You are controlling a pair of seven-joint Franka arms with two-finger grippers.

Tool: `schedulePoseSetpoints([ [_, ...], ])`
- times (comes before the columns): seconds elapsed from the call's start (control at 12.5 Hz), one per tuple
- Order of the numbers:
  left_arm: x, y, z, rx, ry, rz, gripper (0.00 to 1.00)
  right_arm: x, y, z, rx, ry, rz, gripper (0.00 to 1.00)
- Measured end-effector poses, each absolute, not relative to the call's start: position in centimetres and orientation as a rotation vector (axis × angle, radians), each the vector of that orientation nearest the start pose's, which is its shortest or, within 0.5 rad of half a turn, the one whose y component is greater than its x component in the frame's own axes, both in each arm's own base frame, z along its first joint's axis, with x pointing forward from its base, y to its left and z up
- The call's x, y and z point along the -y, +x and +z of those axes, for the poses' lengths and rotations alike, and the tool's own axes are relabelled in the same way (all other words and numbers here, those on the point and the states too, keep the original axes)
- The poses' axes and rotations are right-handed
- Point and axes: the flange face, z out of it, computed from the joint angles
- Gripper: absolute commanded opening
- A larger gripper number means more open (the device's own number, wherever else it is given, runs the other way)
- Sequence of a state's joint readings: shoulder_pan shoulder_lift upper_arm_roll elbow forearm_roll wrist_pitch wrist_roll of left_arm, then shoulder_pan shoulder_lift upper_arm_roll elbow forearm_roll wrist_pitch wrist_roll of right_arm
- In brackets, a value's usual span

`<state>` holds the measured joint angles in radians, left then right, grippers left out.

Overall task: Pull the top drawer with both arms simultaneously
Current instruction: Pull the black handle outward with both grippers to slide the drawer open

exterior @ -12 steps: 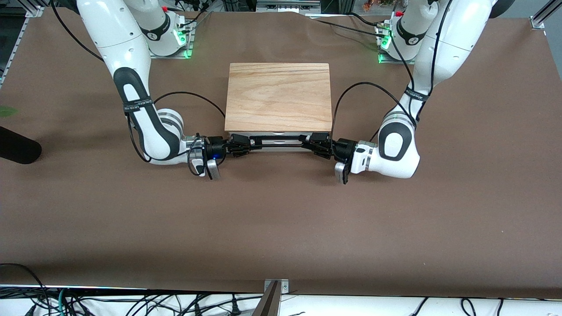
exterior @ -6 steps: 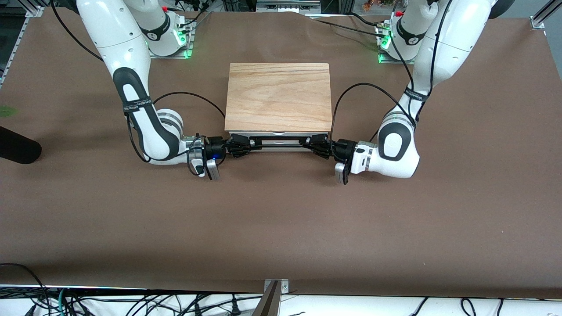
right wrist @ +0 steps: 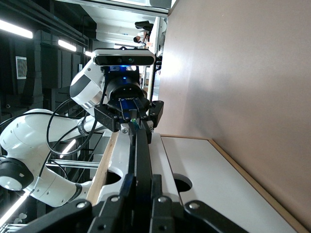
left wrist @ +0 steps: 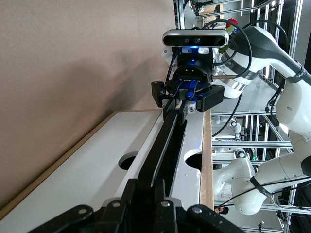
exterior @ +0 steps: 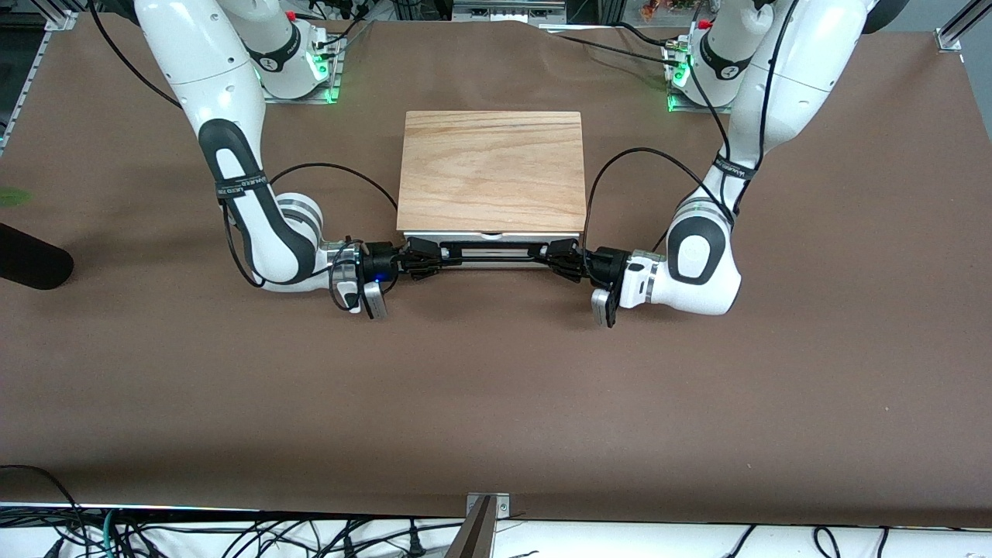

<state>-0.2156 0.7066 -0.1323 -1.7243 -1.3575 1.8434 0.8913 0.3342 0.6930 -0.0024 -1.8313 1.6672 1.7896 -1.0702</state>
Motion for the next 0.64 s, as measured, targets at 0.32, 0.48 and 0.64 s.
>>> schedulePoseSetpoints([
  [0.32,28.5,60.0,19.9,0.335,1.805,-0.120,0.17,-28.3,57.9,17.7,0.208,-1.683,-0.033,0.05],
  [0.48,28.1,61.5,20.1,0.323,1.811,-0.098,0.17,-28.5,59.5,17.4,0.182,-1.663,-0.064,0.05],
  [0.64,27.8,62.7,19.9,0.312,1.813,-0.084,0.17,-28.7,60.9,16.9,0.162,-1.640,-0.079,0.06],
])
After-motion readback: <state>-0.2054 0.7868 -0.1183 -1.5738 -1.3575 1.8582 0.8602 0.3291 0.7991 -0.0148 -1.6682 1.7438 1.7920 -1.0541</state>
